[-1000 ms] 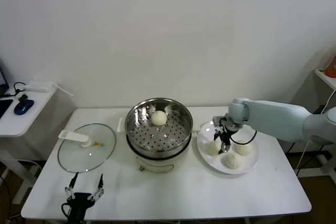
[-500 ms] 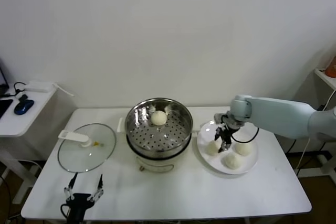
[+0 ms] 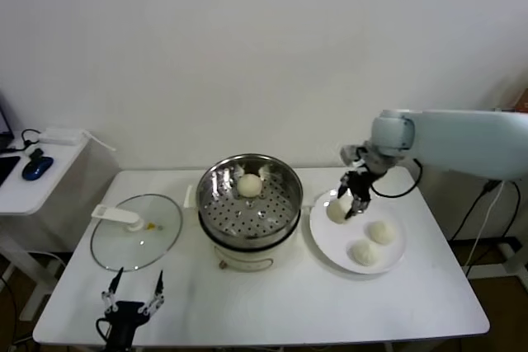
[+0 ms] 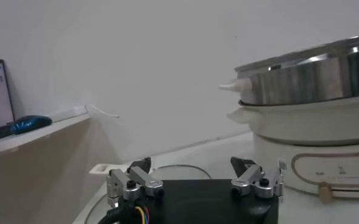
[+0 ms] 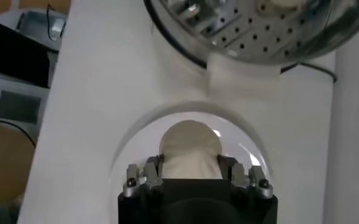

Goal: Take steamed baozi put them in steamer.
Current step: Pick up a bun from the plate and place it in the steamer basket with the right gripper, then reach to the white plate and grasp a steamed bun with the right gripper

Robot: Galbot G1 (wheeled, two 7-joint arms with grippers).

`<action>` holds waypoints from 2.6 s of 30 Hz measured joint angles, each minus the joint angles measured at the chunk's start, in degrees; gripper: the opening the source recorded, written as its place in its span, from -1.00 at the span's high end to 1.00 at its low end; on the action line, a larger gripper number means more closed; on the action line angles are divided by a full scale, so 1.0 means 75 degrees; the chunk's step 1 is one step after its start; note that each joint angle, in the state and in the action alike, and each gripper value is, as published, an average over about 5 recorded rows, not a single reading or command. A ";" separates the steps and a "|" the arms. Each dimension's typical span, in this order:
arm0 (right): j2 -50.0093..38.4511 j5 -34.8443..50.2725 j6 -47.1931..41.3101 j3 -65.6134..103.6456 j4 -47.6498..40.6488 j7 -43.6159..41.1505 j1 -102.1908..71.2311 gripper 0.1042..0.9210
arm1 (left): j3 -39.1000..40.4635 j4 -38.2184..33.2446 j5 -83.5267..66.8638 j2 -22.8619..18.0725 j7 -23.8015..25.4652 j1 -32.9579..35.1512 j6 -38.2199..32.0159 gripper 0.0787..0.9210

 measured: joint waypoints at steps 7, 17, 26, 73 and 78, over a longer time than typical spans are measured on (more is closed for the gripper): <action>0.0353 0.0926 -0.0211 0.0001 0.0433 0.0021 0.1057 -0.26 | 0.0137 -0.0180 0.0056 -0.0012 0.0000 0.0083 -0.0004 -0.77; 0.1382 0.1445 -0.0857 0.1041 0.0196 0.0509 0.0755 -0.26 | 0.0161 -0.0413 0.0086 -0.0044 -0.0013 0.0311 -0.0032 -0.77; 0.2491 0.1410 -0.1213 0.1998 -0.0823 0.0705 -0.0496 -0.26 | 0.0135 -0.0533 0.0085 -0.0053 -0.0011 0.0411 0.0007 -0.77; 0.2648 0.0815 -0.0302 0.1651 -0.2108 -0.0494 -0.1221 -0.76 | -0.0014 -0.0496 0.0039 -0.0007 0.0000 0.0372 0.0041 -0.77; 0.1830 0.0567 0.0102 0.0987 -0.1636 -0.0906 -0.0606 -0.76 | -0.0018 -0.0454 0.0042 -0.0040 0.0002 0.0332 0.0047 -0.77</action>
